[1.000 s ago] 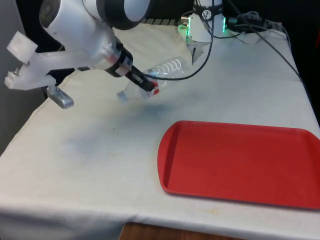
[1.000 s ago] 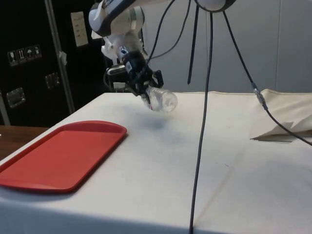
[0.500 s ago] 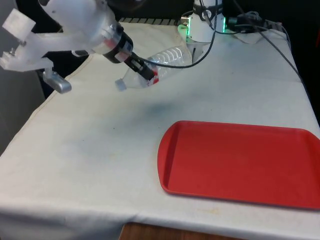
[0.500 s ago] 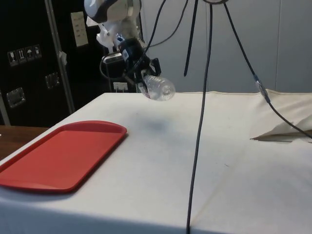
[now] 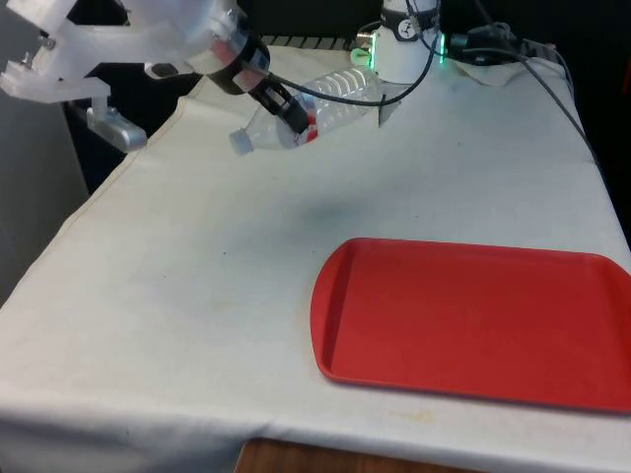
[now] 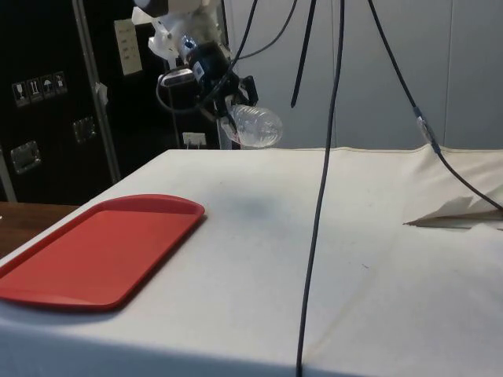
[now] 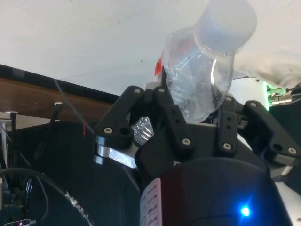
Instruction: Place the bottle upright on the tray.
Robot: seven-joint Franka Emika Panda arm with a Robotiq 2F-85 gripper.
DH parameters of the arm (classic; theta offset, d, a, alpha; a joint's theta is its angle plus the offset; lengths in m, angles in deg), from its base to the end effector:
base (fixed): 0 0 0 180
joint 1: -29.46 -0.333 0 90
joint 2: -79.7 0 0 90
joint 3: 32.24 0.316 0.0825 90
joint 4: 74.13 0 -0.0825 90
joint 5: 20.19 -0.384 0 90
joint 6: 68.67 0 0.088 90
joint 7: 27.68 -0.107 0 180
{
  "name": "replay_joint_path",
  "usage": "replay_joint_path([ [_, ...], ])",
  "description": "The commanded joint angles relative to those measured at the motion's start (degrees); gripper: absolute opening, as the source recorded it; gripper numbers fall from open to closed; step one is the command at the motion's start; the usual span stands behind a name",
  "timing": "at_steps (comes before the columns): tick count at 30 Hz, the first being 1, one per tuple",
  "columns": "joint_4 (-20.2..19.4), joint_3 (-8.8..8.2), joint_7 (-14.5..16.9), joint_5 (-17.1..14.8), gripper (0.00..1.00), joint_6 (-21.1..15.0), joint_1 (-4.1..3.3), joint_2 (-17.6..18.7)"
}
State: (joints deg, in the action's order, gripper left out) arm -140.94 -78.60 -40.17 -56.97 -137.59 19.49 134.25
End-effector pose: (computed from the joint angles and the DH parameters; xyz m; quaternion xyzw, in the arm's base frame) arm 0.6467 -0.1872 0.2830 -0.8689 0.3740 0.3205 0.0501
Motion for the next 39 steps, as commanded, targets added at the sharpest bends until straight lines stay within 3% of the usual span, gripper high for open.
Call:
replay_joint_path([
  [1,-1.5,-0.57,0.2,0.1,0.35,-1.7,-0.92,-1.0],
  [2,-0.2,0.00,-0.1,0.1,0.35,-0.1,-0.17,-0.2],
  [3,-1.8,-0.57,0.2,0.1,0.35,-1.9,-1.09,-1.3],
  [9,-3.6,-0.69,0.4,0.5,0.35,-3.3,-2.01,-2.8],
  [10,-1.8,-0.06,-0.1,0.3,0.35,-1.6,-1.15,-1.7],
  [11,-3.7,-0.69,0.4,0.5,0.35,-3.4,-2.12,-2.9],
  [17,-5.0,-0.74,0.6,0.6,0.35,-4.8,-2.86,-4.0],
  [18,-5.2,-0.74,0.6,0.6,0.35,-5.0,-2.92,-4.2],
  [19,-3.0,-0.06,-0.1,0.4,0.35,-3.1,-1.95,-2.9],
  [20,-5.3,-0.74,0.6,0.6,0.35,-5.2,-3.04,-4.3],
  [26,-6.2,-0.80,0.6,0.7,0.35,-6.4,-3.67,-5.3],
  [27,-6.2,-0.80,0.6,0.8,0.35,-6.6,-3.72,-5.4],
  [28,-4.2,-0.06,0.0,0.5,0.35,-4.8,-2.69,-4.1],
  [29,-6.5,-0.74,0.6,0.9,0.35,-7.0,-3.84,-5.6],
  [35,-6.8,-0.74,0.6,1.2,0.35,-8.2,-4.30,-6.2],
  [36,-4.8,-0.06,0.1,0.9,0.35,-6.5,-3.27,-5.0],
  [37,-6.8,-0.74,0.6,1.2,0.35,-8.4,-4.35,-6.4],
  [39,-6.8,-0.80,0.7,1.3,0.35,-8.6,-4.41,-6.5],
])
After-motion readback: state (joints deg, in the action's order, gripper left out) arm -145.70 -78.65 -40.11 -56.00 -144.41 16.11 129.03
